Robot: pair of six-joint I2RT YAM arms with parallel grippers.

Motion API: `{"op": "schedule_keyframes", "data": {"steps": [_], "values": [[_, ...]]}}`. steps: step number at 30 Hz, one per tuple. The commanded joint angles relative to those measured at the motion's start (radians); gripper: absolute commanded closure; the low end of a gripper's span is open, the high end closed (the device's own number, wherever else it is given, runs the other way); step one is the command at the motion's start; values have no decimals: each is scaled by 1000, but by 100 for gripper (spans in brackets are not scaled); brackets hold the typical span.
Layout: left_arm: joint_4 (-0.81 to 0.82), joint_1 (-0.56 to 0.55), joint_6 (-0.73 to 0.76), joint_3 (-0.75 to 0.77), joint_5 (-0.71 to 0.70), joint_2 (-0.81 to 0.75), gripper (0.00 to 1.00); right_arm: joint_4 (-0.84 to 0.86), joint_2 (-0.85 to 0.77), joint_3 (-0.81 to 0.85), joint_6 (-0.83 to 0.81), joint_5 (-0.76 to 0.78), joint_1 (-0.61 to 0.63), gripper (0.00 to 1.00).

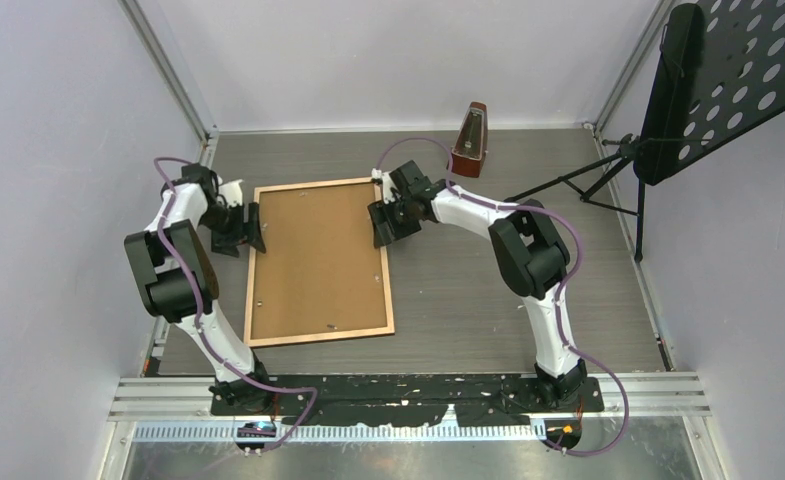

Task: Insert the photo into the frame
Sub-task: Move the photo frame to the center of the board.

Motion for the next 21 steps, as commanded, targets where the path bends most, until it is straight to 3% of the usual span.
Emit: {"op": "schedule_keyframes", "data": {"steps": [1, 10, 21], "values": [[7, -1, 23, 0, -2, -49, 29, 12, 23, 31, 45, -12, 19, 38], [9, -1, 14, -9, 9, -68, 29, 31, 1, -31, 77, 62, 25, 63], [-9, -2, 37, -16, 35, -93, 29, 115, -150, -220, 93, 219, 17, 79]]}}
